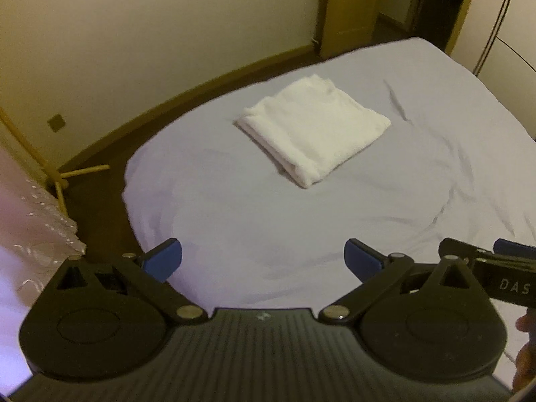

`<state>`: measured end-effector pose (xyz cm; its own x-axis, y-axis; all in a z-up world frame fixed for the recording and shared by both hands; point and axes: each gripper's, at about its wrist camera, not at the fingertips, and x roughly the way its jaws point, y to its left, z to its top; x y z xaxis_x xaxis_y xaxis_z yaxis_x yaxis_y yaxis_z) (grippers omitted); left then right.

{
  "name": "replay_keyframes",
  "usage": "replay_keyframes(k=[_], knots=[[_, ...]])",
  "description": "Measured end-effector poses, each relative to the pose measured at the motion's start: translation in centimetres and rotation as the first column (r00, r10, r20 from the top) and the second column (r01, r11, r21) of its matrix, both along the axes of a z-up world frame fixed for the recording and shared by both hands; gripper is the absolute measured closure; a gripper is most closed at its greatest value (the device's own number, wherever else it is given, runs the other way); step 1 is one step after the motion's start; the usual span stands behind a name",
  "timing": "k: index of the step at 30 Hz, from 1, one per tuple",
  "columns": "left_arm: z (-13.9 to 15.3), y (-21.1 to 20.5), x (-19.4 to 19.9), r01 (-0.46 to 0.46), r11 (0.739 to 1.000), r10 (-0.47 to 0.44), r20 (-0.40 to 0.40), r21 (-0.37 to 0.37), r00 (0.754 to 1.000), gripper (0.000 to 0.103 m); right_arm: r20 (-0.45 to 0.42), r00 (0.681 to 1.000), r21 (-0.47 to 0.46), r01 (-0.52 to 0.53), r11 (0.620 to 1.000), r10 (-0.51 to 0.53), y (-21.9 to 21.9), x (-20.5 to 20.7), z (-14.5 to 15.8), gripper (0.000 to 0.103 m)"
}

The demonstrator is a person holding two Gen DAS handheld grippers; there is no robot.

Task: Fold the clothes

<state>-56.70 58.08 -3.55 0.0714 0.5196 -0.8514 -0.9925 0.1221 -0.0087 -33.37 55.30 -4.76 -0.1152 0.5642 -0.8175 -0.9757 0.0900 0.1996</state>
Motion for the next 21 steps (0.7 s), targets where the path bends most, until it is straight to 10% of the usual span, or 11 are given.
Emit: replay_keyframes(k=[21], knots=[[-2.7, 10.6, 1.7, 0.087, 0.989, -0.089, -0.017, -0.118, 0.996, 0.001, -0.013, 0.995, -0.102, 0.096, 0.99, -0.097, 9.5, 0.4, -2.3, 0.001]])
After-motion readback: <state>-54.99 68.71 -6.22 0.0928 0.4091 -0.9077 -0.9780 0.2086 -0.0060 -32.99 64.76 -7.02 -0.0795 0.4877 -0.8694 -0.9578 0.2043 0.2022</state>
